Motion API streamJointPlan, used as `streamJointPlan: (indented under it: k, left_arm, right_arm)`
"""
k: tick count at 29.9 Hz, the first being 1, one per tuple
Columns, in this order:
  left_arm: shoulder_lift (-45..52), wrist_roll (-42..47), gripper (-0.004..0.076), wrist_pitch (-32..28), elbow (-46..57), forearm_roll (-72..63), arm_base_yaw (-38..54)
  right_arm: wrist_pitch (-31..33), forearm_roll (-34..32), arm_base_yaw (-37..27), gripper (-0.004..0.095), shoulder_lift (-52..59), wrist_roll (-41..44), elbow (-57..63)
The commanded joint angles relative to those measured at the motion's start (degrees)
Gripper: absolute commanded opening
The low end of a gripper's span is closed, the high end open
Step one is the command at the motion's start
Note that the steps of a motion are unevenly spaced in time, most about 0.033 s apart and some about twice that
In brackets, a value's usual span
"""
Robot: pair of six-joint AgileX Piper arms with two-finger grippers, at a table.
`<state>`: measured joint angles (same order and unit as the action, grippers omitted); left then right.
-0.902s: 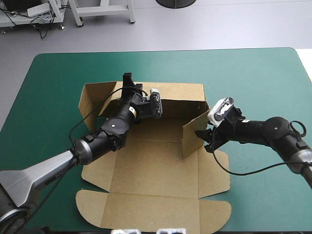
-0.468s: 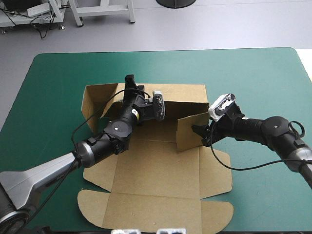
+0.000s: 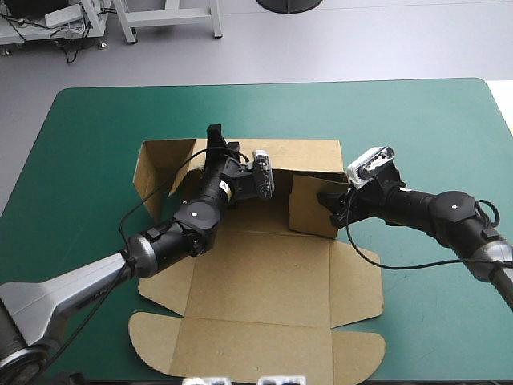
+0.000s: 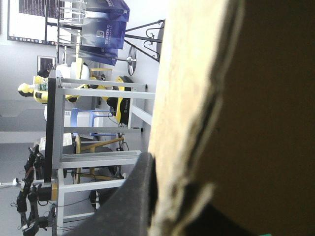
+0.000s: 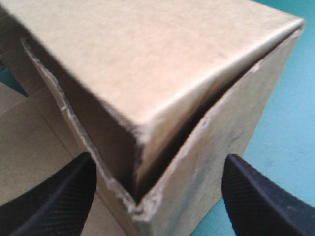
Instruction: Fold the box
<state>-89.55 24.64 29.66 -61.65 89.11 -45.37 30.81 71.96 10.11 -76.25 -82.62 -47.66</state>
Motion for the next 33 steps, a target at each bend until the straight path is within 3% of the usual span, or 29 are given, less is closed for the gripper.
streamJointPlan:
  k: [1,10,16,18,24,28,33]
  left_arm:
    - [1.60,4.43,-0.0009,0.18,-1.37,-1.26,-2.00]
    - [1.60,5.58,-0.0009,1.06,-1.37,-6.06,-3.13]
    - [1.60,5.47,-0.0008,3.06,-1.93,-5.67,-6.16]
    - [1.60,5.34,-0.0008,4.24,-1.93,-5.84,-6.16]
    - [1.60,5.34,-0.0008,6.59,-1.93,-5.69,-6.16]
    - [1.60,5.34,-0.0008,6.47,-1.93,-6.39,-6.16]
    - [1.60,5.34,-0.0008,6.47,-1.93,-6.80,-6.16]
  right_arm:
    - [-3.16,3.21,-0.03,0.0660,1.55,-0.09,-1.32]
    - [0.66,4.81,0.26,0.0647,1.55,1.14,-1.32]
    - [-2.24,2.75,3.88,0.0602,1.55,3.34,-1.32]
    - [-3.02,0.85,4.86,0.0538,1.55,5.21,-1.32]
    - [-1.31,-4.90,5.58,0.0190,1.55,10.67,-1.32]
    - [-0.20,-5.16,5.58,0.0020,1.55,10.95,-1.32]
    - [-0.07,-5.16,5.58,-0.0019,1.55,10.95,-1.32]
